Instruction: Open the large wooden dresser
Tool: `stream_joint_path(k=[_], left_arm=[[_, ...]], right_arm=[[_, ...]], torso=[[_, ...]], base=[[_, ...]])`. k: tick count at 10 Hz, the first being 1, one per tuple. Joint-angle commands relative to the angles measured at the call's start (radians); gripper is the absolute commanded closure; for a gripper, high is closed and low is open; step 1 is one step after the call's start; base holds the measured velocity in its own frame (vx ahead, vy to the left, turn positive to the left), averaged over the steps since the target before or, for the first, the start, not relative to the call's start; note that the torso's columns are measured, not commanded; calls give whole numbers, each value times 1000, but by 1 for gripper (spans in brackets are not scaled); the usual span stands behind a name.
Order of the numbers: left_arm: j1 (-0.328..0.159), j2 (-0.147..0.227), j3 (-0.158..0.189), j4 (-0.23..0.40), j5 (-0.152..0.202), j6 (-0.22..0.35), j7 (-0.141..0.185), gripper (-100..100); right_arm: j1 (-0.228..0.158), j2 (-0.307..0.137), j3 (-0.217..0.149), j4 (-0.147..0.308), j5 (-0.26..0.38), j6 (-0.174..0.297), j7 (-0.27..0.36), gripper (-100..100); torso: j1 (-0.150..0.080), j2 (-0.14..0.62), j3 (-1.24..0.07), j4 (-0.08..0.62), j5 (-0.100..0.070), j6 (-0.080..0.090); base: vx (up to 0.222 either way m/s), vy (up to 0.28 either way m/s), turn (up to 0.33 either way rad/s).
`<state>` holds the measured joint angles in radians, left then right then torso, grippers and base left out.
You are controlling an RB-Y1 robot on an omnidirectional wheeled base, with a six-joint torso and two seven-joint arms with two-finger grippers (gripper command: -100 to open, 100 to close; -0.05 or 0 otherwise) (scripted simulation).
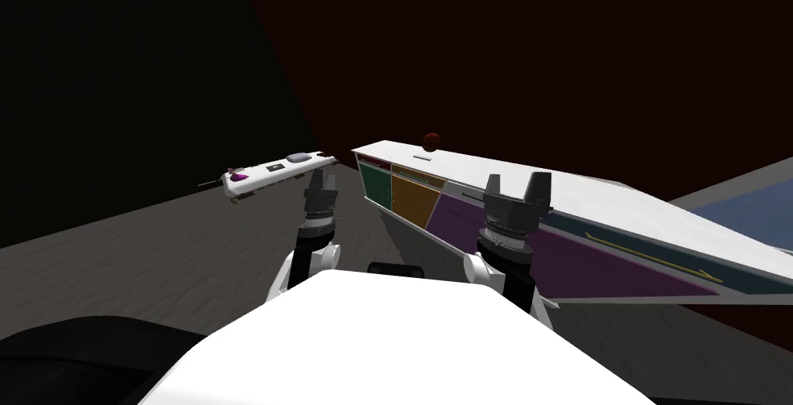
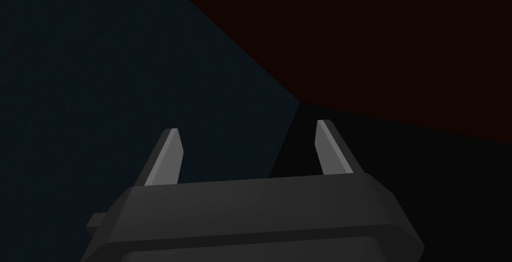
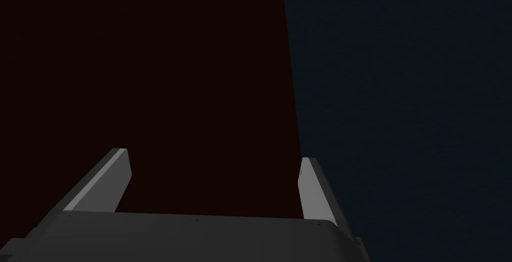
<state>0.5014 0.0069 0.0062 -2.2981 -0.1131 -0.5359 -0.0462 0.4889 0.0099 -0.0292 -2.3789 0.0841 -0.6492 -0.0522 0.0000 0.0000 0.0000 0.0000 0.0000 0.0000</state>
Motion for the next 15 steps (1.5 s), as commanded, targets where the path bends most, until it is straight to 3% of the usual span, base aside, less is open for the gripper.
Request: stream_joint_path(k=[1, 9, 10, 12, 15], left_arm=[[0, 0, 0, 0, 0, 0, 0, 0], [0, 0, 0, 0, 0, 0, 0, 0], [0, 0, 0, 0, 0, 0, 0, 0], [0, 0, 0, 0, 0, 0, 0, 0], [0, 0, 0, 0, 0, 0, 0, 0]], right_arm=[[0, 0, 0, 0, 0, 0, 0, 0], [0, 0, 0, 0, 0, 0, 0, 0], [2, -35, -3, 1, 11, 6, 11, -100], [7, -82, -11, 3, 35, 20, 36, -100], [18, -136, -29, 6, 93, 52, 95, -100]], torso=[[0, 40, -82, 41, 0, 0], [0, 618, -1234, 617, 0, 0], [0, 691, -1382, 691, 0, 0], [-1, 734, -1471, 734, 0, 0], [0, 737, -1476, 738, 0, 0]], base=[[0, 0, 0], [0, 0, 0], [9, -2, 52], [15, -12, 77], [25, -24, 139]])
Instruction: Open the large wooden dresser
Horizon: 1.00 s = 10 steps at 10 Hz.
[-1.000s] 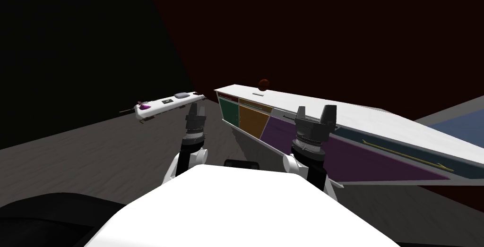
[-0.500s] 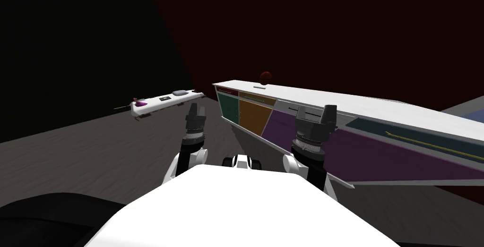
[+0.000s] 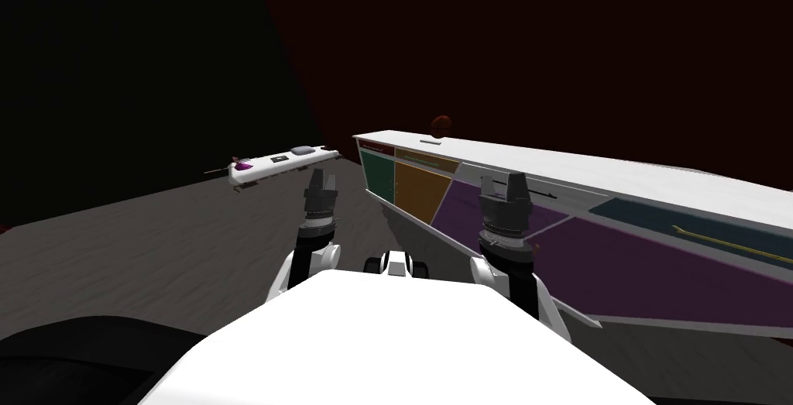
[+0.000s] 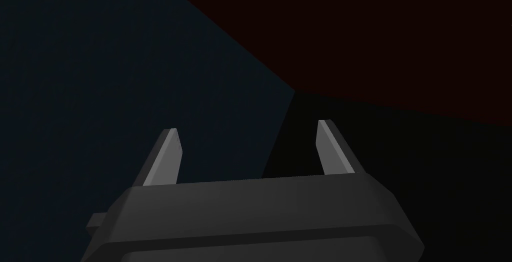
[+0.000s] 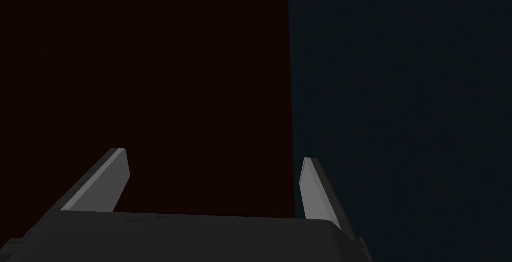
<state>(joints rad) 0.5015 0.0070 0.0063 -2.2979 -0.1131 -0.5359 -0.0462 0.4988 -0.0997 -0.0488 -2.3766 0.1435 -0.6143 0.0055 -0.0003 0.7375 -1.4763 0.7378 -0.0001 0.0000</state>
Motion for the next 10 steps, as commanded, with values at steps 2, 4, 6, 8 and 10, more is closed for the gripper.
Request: stream_joint_path(k=[2, 4, 6, 8, 10], left_arm=[[0, 0, 0, 0, 0, 0, 0, 0], [0, 0, 0, 0, 0, 0, 0, 0], [0, 0, 0, 0, 0, 0, 0, 0], [0, 0, 0, 0, 0, 0, 0, 0], [0, 0, 0, 0, 0, 0, 0, 0]], right_arm=[[18, -50, -26, 4, 84, 45, 87, -100], [31, -64, -43, 3, 141, 76, 145, -100], [44, -72, -63, 1, 203, 109, 203, -100], [51, -73, -74, 0, 238, 127, 242, -100], [66, -75, -96, -1, 305, 164, 307, -100]], torso=[[0, 0, 0, 0, 0, 0], [0, 0, 0, 0, 0, 0], [0, 0, 0, 0, 0, 0], [0, 0, 0, 0, 0, 0], [1, 1, 1, 0, 0, 0]], base=[[34, -28, 167], [39, -34, 174], [39, -38, 214], [37, -41, 177], [31, -26, 195]])
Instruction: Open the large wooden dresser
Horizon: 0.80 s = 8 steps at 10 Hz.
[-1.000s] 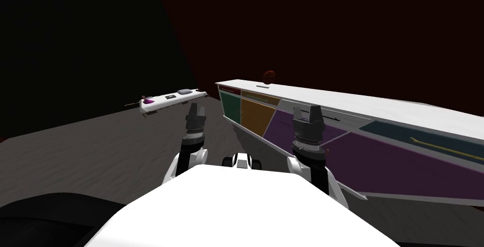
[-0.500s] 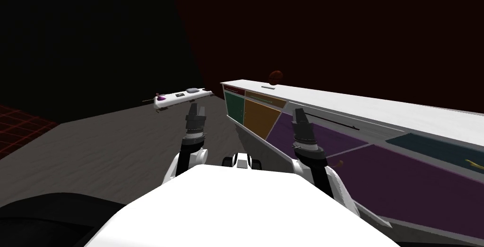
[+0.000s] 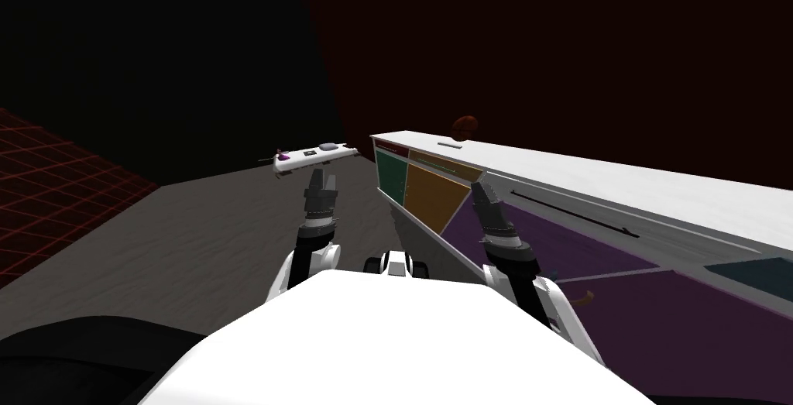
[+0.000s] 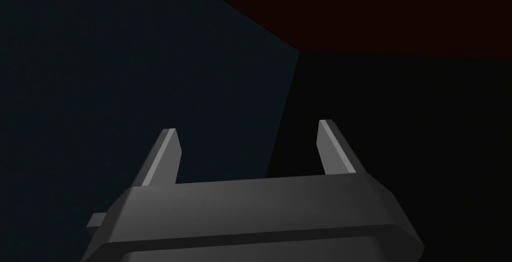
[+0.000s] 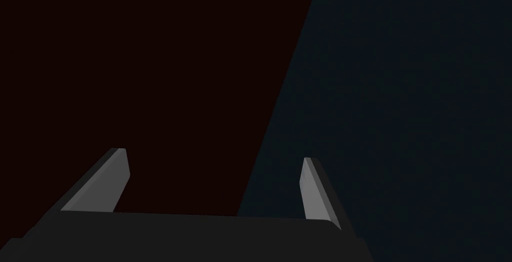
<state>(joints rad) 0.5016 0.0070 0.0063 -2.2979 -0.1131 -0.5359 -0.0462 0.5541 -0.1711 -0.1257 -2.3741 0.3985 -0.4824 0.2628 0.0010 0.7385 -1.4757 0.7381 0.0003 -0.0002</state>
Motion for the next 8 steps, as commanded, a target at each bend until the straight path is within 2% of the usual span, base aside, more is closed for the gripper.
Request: stream_joint_path(k=[1, 2, 4, 5, 7, 8], left_arm=[[0, 0, 0, 0, 0, 0, 0, 0], [0, 0, 0, 0, 0, 0, 0, 0], [0, 0, 0, 0, 0, 0, 0, 0], [0, 0, 0, 0, 0, 0, 0, 0], [0, 0, 0, 0, 0, 0, 0, 0], [0, 0, 0, 0, 0, 0, 0, 0]], right_arm=[[18, -3, -30, -4, 80, 52, 78, -100], [18, -3, -30, -4, 89, 52, 92, -100], [34, -1, -54, -2, 157, 94, 157, -100], [34, -1, -54, -2, 165, 94, 169, -100], [49, 2, -79, 3, 232, 138, 231, -100], [49, 2, -79, 3, 244, 138, 248, -100]], torso=[[-1, -1, 0, 0, 0, 0], [-2, -1, 0, 0, 0, 0], [-1, 0, 0, 0, 0, 0], [-2, -1, -1, 0, 0, 0], [0, 0, 0, 0, 0, 0], [-1, 0, 0, 0, 0, 0]], base=[[34, -43, 200], [23, -39, 90], [28, -43, 215], [29, -38, 106], [26, -43, 213], [28, -42, 109]])
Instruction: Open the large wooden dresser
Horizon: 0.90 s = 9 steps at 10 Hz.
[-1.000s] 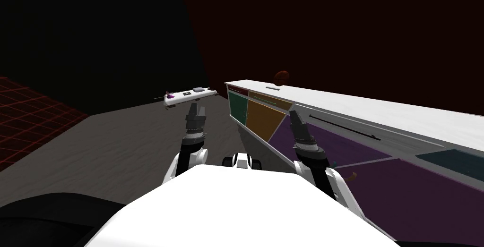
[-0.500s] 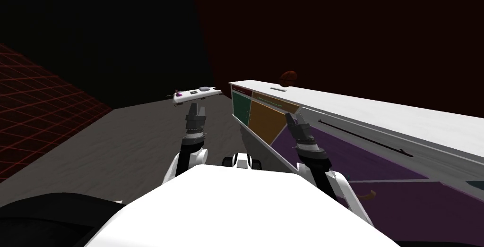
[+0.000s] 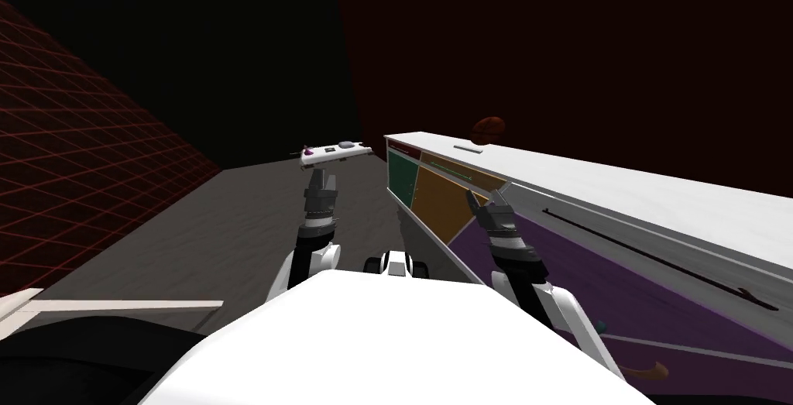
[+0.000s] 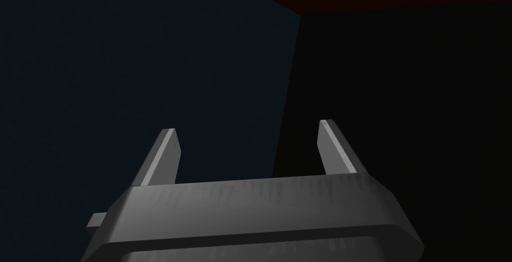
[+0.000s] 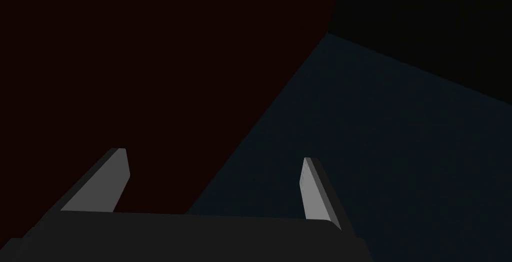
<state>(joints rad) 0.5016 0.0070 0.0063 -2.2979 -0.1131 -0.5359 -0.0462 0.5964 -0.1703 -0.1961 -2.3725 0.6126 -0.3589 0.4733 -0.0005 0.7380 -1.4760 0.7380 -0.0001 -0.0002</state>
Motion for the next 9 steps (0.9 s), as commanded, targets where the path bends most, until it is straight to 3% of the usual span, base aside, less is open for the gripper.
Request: stream_joint_path(k=[1, 2, 4, 7, 9], left_arm=[[0, 0, 0, 0, 0, 0, 0, 0], [0, 0, 0, 0, 0, 0, 0, 0], [0, 0, 0, 0, 0, 0, 0, 0], [0, 0, 0, 0, 0, 0, 0, 0], [0, 0, 0, 0, 0, 0, 0, 0]], right_arm=[[14, 4, -21, 5, 69, 37, 73, -100], [14, 4, -21, 5, 70, 37, 78, -100], [28, 12, -47, 15, 139, 84, 143, -100], [34, 17, -59, 21, 189, 107, 199, -100], [47, 26, -84, 35, 260, 154, 268, -100]], torso=[[0, 0, 0, 0, 0, 1], [1, 0, 0, 0, 0, 0], [1, 0, 0, 0, 0, 0], [0, -1, 0, 0, 0, 0], [1, 0, 0, 0, 0, 0]], base=[[28, -36, 157], [18, -27, 95], [20, -37, 232], [23, -39, 126], [16, -40, 204]])
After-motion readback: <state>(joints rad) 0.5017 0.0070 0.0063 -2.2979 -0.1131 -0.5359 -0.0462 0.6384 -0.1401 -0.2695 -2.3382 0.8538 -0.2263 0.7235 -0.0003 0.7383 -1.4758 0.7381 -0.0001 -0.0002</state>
